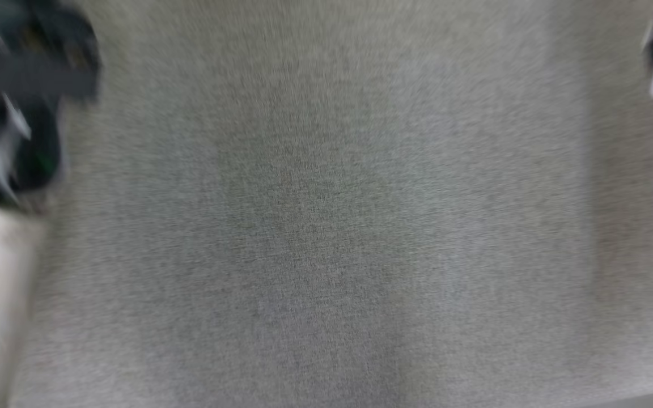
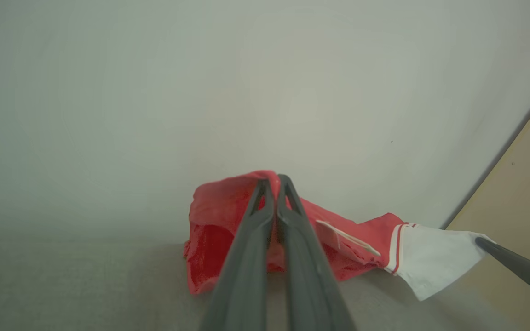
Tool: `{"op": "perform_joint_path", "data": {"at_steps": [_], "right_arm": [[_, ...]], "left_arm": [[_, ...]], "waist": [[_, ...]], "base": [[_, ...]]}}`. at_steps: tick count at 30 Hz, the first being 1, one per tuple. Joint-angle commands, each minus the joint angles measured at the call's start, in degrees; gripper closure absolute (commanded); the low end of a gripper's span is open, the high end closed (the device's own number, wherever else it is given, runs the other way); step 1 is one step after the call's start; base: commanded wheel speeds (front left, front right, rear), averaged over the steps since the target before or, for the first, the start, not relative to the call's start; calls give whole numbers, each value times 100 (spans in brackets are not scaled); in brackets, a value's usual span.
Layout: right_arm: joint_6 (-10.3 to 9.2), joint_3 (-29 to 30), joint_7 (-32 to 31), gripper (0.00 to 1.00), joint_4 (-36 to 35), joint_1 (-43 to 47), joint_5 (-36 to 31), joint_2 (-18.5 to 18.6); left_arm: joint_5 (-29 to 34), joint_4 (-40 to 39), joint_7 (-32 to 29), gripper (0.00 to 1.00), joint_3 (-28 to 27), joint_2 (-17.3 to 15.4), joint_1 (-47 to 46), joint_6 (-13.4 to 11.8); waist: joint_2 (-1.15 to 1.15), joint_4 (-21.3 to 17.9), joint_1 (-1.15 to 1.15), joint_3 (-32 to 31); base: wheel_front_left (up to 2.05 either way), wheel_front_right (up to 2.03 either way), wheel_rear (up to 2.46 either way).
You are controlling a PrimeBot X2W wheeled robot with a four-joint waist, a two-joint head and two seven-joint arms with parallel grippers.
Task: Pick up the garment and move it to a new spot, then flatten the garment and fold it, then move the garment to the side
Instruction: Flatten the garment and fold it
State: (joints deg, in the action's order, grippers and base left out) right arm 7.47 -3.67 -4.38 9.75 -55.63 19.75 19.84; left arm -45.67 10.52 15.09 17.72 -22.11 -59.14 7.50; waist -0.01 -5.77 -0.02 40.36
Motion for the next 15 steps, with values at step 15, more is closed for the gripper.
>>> {"op": "perform_joint_path", "data": {"at_steps": [15], "right_arm": [[3, 1099, -2825, 100, -1224, 3684, -402, -763]], "left_arm": [[-370, 118, 2, 100, 250, 300, 3263, -141]], "waist": [[1, 137, 2, -2642]], "base": [[0, 0, 0]]}}
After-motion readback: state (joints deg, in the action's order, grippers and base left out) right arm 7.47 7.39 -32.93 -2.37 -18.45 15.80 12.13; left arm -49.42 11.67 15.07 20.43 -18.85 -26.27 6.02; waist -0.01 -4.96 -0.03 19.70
